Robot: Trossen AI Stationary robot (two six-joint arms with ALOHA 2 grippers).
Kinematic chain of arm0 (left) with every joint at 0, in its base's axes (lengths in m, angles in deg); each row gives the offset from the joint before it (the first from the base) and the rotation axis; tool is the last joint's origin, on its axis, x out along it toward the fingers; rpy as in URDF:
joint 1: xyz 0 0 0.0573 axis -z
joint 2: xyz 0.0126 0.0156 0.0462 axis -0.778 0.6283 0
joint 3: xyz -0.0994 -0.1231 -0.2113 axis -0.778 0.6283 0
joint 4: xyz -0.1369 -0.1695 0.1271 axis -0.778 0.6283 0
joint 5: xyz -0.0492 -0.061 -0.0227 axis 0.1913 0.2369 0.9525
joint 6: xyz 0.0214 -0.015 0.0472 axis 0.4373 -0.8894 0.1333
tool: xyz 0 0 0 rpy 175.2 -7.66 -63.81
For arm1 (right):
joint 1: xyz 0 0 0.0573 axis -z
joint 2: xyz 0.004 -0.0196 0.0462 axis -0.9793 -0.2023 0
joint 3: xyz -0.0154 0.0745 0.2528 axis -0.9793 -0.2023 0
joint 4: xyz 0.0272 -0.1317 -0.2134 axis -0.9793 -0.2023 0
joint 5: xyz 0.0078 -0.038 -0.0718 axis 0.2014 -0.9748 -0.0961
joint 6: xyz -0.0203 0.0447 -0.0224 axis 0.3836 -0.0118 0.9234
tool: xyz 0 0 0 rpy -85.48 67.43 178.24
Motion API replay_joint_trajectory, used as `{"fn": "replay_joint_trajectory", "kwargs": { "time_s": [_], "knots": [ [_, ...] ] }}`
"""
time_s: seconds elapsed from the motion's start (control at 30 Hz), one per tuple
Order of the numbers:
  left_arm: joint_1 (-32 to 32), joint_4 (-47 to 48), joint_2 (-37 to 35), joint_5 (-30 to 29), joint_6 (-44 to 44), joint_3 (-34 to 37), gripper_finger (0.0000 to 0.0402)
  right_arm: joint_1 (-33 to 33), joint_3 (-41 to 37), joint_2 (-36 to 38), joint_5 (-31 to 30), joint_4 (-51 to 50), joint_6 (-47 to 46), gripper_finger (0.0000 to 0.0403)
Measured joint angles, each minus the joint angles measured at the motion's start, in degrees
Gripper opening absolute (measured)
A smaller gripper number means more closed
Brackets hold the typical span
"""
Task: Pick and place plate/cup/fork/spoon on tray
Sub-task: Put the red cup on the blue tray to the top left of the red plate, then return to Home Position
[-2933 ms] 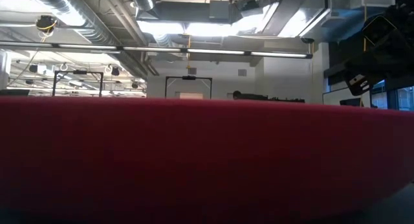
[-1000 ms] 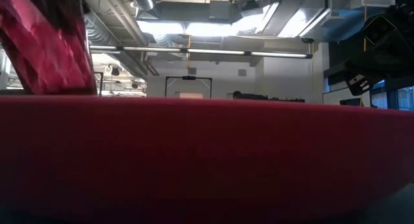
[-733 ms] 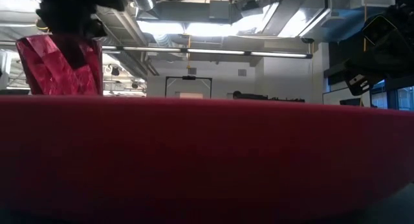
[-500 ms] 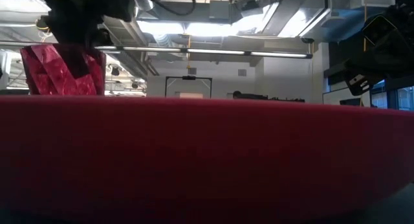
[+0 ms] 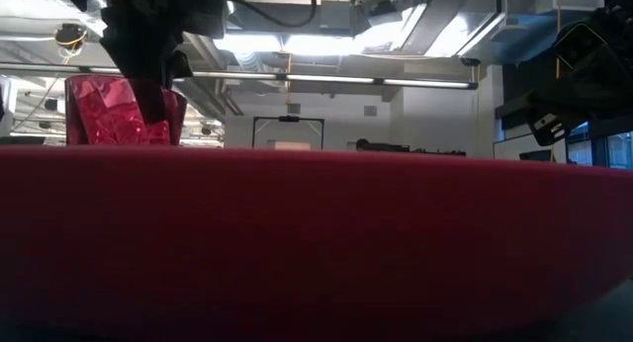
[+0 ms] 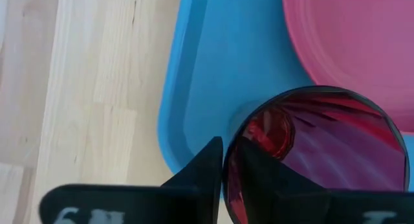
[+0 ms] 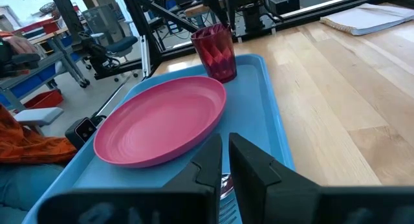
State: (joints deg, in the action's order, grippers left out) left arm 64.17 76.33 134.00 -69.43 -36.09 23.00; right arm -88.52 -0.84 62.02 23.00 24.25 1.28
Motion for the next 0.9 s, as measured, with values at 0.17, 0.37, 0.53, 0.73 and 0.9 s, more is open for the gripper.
{"fn": "replay_joint_trajectory", "kwargs": {
  "time_s": [0.17,0.37,0.53,0.73,0.9],
  "knots": [
    [-0.12,-0.16,-0.17,-0.01,-0.01,0.00,0.0046,0.02,0.00,0.00,0.00,0.00,0.01,0.0035],
    [-0.07,-0.05,-2.08,0.38,-0.03,0.02,0.0051,0.00,0.00,0.00,0.02,0.00,0.00,0.0035],
    [-0.07,-0.02,-3.99,0.40,-0.02,0.02,0.0049,0.02,0.00,-0.01,0.00,0.01,0.00,0.0035],
    [-0.07,1.03,-7.02,0.43,0.30,-1.18,0.0051,0.01,-0.01,-0.01,0.00,0.01,0.01,0.0035],
    [-0.05,3.83,-10.20,0.54,0.27,-2.95,0.0050,0.01,-0.02,0.00,0.00,0.02,0.00,0.0035]
  ]
}}
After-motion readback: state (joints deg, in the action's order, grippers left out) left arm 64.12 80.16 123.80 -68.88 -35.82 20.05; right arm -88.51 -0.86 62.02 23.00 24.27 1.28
